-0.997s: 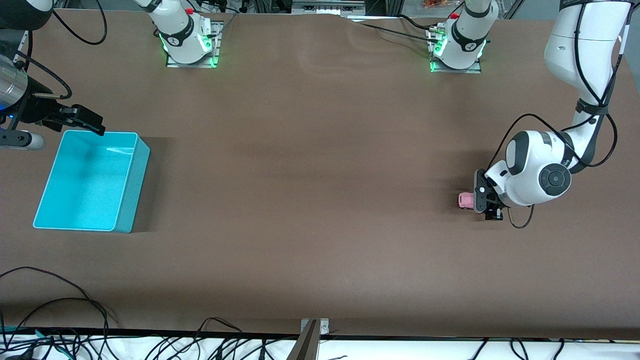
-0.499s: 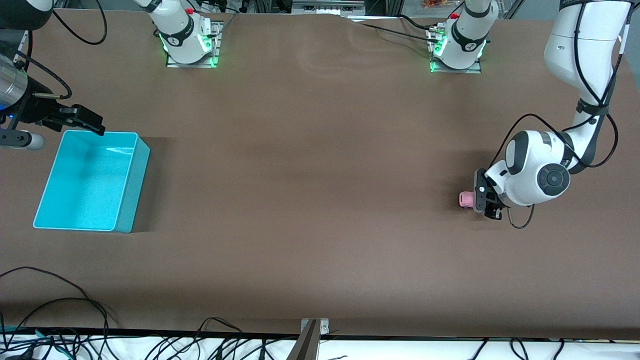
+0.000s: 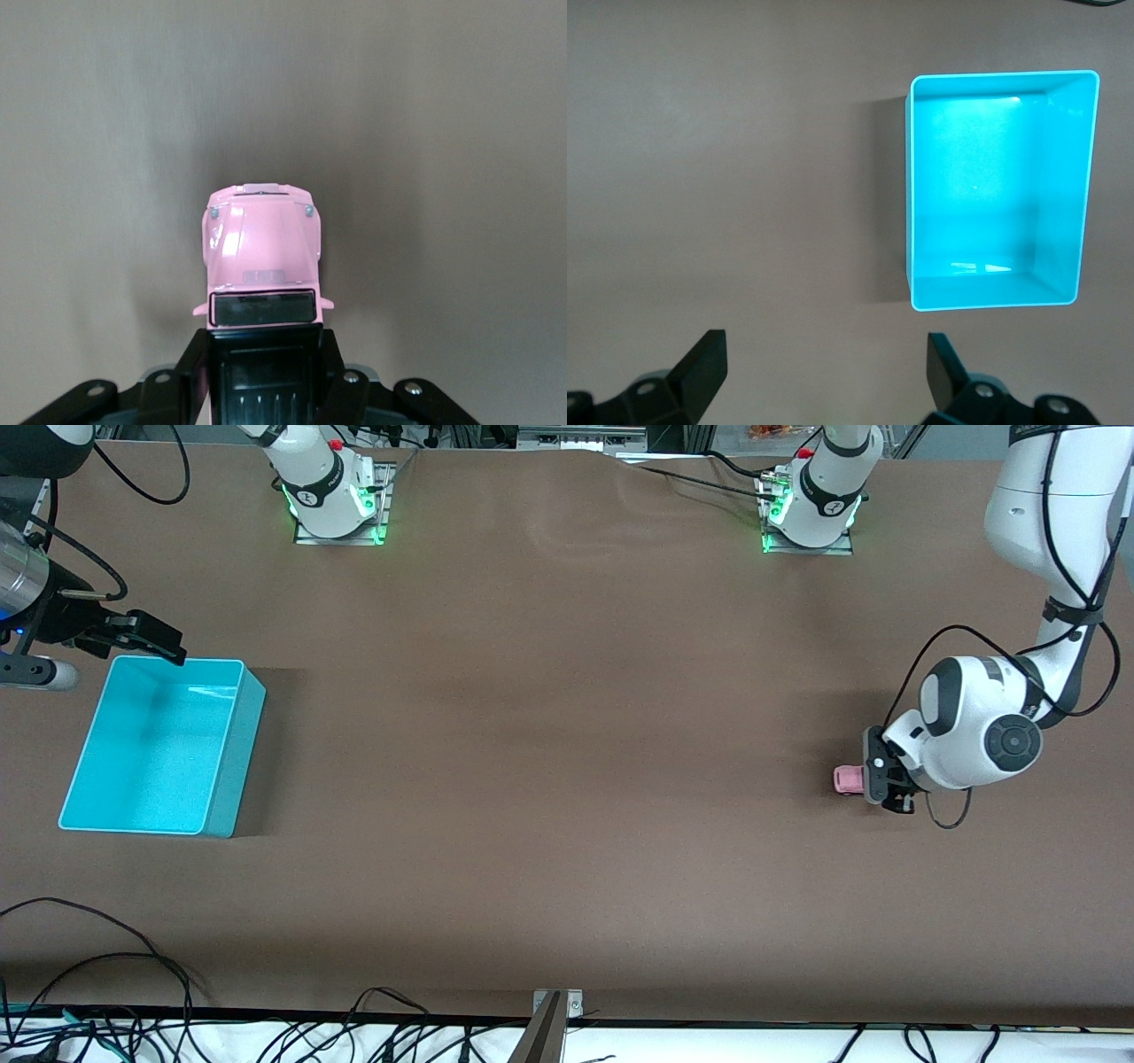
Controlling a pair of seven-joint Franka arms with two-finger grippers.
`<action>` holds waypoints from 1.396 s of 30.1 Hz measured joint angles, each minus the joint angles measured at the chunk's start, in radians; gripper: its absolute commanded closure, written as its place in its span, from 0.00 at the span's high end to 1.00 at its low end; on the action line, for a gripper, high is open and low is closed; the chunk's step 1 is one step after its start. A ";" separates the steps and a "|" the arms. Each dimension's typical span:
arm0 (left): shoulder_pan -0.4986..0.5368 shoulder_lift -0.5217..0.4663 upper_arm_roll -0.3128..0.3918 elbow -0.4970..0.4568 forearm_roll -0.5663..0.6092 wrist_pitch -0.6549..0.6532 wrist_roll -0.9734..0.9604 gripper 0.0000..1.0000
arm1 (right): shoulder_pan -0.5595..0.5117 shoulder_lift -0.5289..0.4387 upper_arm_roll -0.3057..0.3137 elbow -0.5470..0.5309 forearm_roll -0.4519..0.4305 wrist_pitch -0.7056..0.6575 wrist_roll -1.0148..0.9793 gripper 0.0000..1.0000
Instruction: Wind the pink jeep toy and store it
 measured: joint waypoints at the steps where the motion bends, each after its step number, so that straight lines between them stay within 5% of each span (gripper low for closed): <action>1: 0.010 0.000 0.000 0.000 0.006 0.000 0.001 0.05 | 0.000 0.000 0.000 0.000 0.000 0.000 0.000 1.00; 42: 0.346 0.086 -0.002 0.142 0.055 0.000 0.309 0.04 | 0.000 0.000 0.000 0.000 0.000 0.000 0.000 1.00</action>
